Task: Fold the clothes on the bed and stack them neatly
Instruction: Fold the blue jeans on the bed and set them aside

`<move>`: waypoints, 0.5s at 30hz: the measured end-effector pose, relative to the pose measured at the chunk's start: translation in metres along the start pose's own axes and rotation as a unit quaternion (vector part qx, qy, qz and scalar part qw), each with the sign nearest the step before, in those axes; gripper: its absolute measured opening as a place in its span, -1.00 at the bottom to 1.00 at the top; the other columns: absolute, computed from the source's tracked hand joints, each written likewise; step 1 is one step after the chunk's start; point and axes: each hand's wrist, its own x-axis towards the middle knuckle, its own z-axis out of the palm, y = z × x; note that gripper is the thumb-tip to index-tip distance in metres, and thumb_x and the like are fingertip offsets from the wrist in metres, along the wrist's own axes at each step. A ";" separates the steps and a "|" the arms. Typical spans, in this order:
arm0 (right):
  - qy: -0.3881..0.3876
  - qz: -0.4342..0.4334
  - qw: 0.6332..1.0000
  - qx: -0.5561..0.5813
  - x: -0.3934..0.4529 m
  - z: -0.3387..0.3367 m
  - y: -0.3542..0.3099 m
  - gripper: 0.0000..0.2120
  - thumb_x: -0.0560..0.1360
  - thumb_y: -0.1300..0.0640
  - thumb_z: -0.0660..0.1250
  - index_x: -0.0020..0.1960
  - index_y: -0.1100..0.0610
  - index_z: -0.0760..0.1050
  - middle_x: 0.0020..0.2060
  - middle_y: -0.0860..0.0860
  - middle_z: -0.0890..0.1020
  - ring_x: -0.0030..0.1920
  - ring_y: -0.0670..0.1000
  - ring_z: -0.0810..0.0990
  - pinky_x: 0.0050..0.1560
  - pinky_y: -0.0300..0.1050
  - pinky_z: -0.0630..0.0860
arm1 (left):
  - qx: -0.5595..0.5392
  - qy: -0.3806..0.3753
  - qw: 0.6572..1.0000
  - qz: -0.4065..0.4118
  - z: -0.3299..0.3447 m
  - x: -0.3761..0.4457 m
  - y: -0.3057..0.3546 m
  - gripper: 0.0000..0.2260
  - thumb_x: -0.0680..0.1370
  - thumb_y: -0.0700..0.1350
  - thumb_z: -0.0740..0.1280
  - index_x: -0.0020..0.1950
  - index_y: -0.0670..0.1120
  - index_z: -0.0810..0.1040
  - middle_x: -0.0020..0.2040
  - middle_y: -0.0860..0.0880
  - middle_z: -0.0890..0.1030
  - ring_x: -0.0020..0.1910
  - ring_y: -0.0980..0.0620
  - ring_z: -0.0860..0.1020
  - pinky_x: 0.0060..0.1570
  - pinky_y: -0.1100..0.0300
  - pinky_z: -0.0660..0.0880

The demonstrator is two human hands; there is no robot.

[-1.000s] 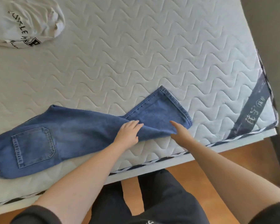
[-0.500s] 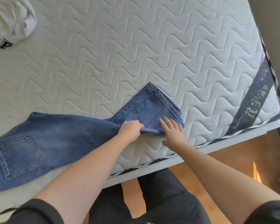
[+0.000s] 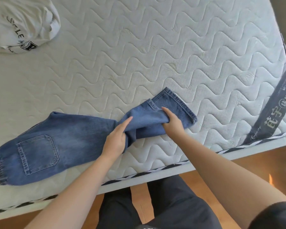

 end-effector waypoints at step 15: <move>-0.006 0.146 0.961 -0.236 0.046 -0.023 0.036 -0.46 0.51 0.00 0.34 0.43 0.00 0.24 0.19 0.13 0.55 0.26 0.20 0.48 0.27 0.12 0.28 | 0.032 0.156 0.987 0.005 -0.080 -0.038 -0.047 -0.75 0.44 -0.29 0.49 0.09 -0.15 0.62 0.11 -0.03 0.54 0.11 0.08 0.51 0.20 0.47 0.30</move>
